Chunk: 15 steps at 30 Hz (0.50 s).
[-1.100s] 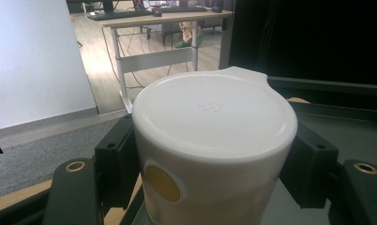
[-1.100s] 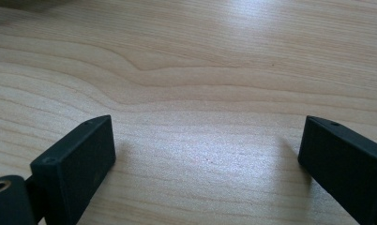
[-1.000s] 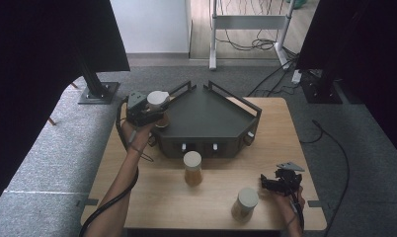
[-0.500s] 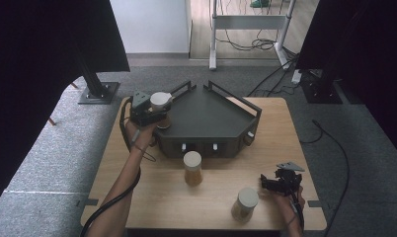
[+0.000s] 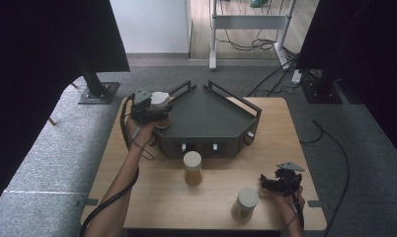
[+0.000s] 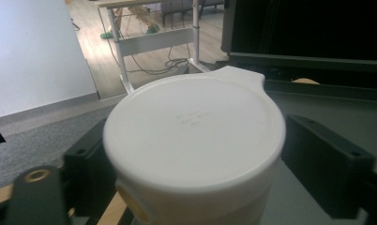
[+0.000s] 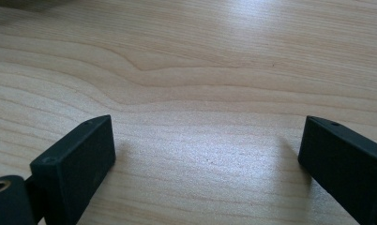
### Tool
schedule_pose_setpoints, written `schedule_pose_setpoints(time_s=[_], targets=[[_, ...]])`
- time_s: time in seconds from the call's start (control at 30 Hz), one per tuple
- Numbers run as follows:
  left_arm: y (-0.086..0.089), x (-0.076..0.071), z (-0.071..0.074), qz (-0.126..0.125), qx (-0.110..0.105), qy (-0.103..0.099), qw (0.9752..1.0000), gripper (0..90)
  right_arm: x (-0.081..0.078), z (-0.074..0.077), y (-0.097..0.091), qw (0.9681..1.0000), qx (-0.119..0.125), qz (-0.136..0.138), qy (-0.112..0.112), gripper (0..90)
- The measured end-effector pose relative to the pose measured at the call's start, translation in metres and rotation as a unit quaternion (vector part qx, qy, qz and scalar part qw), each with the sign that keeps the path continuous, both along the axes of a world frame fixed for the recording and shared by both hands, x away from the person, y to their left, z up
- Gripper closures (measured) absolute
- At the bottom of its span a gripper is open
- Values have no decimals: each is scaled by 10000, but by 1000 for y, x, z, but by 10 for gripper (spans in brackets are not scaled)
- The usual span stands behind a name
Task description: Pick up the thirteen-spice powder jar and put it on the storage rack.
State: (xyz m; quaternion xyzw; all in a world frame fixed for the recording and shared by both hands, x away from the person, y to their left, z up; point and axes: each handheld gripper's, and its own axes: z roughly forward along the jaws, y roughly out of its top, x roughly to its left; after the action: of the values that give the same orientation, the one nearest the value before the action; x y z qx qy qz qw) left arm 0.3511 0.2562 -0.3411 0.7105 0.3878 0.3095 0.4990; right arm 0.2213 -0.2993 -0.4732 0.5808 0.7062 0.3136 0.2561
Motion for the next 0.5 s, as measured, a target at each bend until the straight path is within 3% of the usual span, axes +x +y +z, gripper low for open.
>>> schedule_pose_setpoints(time_s=[0.5], targets=[[5,-8,3,-33,16,-92,10000,86,0,0,0,10000,0,0,0,34]])
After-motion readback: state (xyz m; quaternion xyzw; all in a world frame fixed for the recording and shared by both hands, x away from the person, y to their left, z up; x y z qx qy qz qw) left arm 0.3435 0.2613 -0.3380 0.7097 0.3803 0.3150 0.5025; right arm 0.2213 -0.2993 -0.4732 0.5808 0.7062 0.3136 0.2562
